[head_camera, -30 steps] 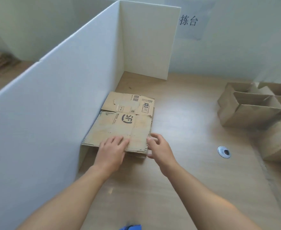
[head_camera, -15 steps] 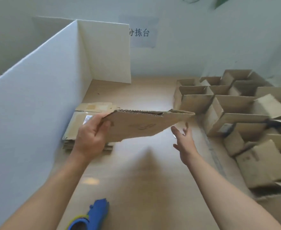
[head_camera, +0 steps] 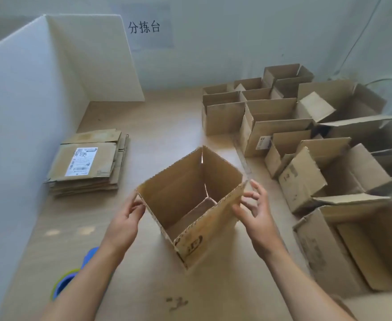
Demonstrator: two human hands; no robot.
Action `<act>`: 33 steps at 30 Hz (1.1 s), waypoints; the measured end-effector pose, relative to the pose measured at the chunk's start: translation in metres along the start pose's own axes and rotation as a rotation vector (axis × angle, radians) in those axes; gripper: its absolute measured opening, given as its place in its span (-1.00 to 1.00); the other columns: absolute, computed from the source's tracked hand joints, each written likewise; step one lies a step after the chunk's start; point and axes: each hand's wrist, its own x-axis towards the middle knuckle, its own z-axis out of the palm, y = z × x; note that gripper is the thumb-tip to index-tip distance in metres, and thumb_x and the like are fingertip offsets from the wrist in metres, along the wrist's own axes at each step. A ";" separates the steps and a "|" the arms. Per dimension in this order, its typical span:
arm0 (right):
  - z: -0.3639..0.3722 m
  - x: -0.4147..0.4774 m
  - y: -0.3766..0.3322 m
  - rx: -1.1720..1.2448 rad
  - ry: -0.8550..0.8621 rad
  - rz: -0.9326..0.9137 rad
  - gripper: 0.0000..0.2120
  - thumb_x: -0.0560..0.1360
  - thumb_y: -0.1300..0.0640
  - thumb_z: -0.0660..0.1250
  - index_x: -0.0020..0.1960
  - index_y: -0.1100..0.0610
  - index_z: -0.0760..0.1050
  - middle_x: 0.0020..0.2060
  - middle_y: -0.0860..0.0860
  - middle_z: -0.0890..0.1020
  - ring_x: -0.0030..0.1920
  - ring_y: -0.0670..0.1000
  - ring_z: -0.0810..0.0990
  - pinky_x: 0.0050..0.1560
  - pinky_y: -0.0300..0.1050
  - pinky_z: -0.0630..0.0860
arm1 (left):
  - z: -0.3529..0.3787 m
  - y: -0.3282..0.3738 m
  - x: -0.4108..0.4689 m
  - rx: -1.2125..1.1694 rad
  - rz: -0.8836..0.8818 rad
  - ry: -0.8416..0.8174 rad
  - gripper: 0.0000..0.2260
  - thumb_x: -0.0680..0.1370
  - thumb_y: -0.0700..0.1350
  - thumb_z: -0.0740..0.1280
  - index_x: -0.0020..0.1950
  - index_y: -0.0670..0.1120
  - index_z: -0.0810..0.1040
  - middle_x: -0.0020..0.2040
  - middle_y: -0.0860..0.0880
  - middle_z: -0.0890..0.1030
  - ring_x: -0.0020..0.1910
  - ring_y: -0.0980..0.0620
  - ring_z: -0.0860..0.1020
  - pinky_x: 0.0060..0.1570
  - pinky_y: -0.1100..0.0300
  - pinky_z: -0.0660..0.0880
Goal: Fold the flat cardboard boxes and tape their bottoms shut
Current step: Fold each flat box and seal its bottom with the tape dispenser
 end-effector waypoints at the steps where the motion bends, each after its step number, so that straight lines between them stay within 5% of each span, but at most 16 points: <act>1: 0.002 -0.009 0.006 -0.046 -0.055 0.003 -0.25 0.29 -0.13 0.52 0.37 -0.37 0.24 0.13 -0.28 0.50 0.22 -0.18 0.53 0.14 -0.15 0.53 | 0.008 -0.006 -0.006 0.008 -0.032 -0.005 -0.62 0.67 -0.11 0.23 0.42 0.26 0.42 0.24 0.11 0.59 0.24 0.18 0.53 0.22 0.21 0.41; 5: 0.007 -0.033 0.025 -0.197 -0.150 0.007 -0.20 0.25 -0.25 0.52 0.38 -0.51 0.21 0.26 -0.35 0.41 0.21 -0.20 0.49 0.23 0.05 0.54 | 0.032 -0.018 -0.033 -0.052 -0.091 0.027 -0.68 0.61 0.02 0.30 0.21 0.46 0.41 0.28 0.04 0.53 0.22 0.01 0.55 0.23 -0.02 0.50; 10: -0.006 -0.034 0.021 -0.278 -0.161 -0.017 -0.12 0.20 -0.37 0.48 0.45 -0.40 0.19 0.17 -0.41 0.43 0.19 -0.24 0.45 0.33 0.08 0.42 | 0.027 0.002 -0.069 -0.164 0.006 0.034 -0.60 0.53 0.09 0.23 0.37 0.13 0.48 0.25 0.06 0.59 0.23 0.04 0.57 0.20 0.00 0.50; 13: -0.012 -0.027 0.013 -0.292 -0.201 -0.082 0.08 0.12 -0.45 0.52 0.51 -0.39 0.04 0.41 -0.40 0.24 0.43 -0.27 0.25 0.41 -0.01 0.29 | 0.013 0.007 -0.096 -0.127 0.095 -0.003 -0.56 0.51 0.15 0.24 0.34 0.02 0.50 0.24 0.04 0.60 0.24 0.04 0.55 0.16 -0.01 0.49; 16: -0.008 -0.014 0.000 -0.358 -0.317 -0.133 -0.03 0.19 -0.37 0.52 0.50 -0.33 0.15 0.52 -0.38 0.08 0.50 -0.34 0.07 0.45 -0.06 0.20 | 0.001 0.004 -0.116 -0.026 0.165 -0.120 -0.42 0.44 0.28 0.30 0.38 0.01 0.45 0.32 0.01 0.55 0.34 0.02 0.48 0.20 -0.06 0.47; 20: 0.004 -0.013 0.011 -0.443 -0.447 -0.224 -0.49 0.31 -0.26 0.47 0.23 -0.16 0.55 0.50 -0.33 0.21 0.52 -0.27 0.11 0.48 -0.11 0.13 | -0.001 -0.003 -0.117 0.346 0.262 -0.251 -0.21 0.37 0.48 0.29 0.53 0.21 0.23 0.54 0.21 0.21 0.52 0.14 0.22 0.35 0.09 0.31; 24: 0.008 -0.023 0.028 -0.405 -0.402 -0.244 -0.66 0.36 -0.29 0.42 0.05 -0.15 0.62 0.37 -0.36 0.42 0.53 -0.23 0.12 0.48 -0.13 0.14 | 0.006 -0.005 -0.099 0.534 0.284 -0.211 -0.31 0.37 0.53 0.23 0.47 0.46 0.13 0.48 0.43 0.12 0.51 0.30 0.11 0.44 0.20 0.14; 28: 0.009 -0.030 0.022 -0.409 -0.236 -0.239 -0.68 0.35 -0.34 0.36 0.03 -0.24 0.58 0.18 -0.24 0.61 0.44 -0.21 0.32 0.40 -0.16 0.31 | 0.002 0.003 -0.083 0.502 0.181 -0.228 -0.24 0.26 0.61 0.18 0.43 0.40 0.28 0.43 0.49 0.15 0.45 0.38 0.08 0.42 0.25 0.11; 33: 0.004 -0.043 0.020 -0.385 -0.106 -0.150 -0.50 0.38 -0.30 0.38 0.30 -0.38 0.38 0.10 -0.23 0.54 0.10 -0.19 0.55 0.04 -0.19 0.55 | 0.012 0.014 -0.069 0.637 0.084 -0.242 -0.26 0.28 0.50 0.18 0.32 0.13 0.54 0.22 0.19 0.34 0.31 0.18 0.21 0.39 0.09 0.28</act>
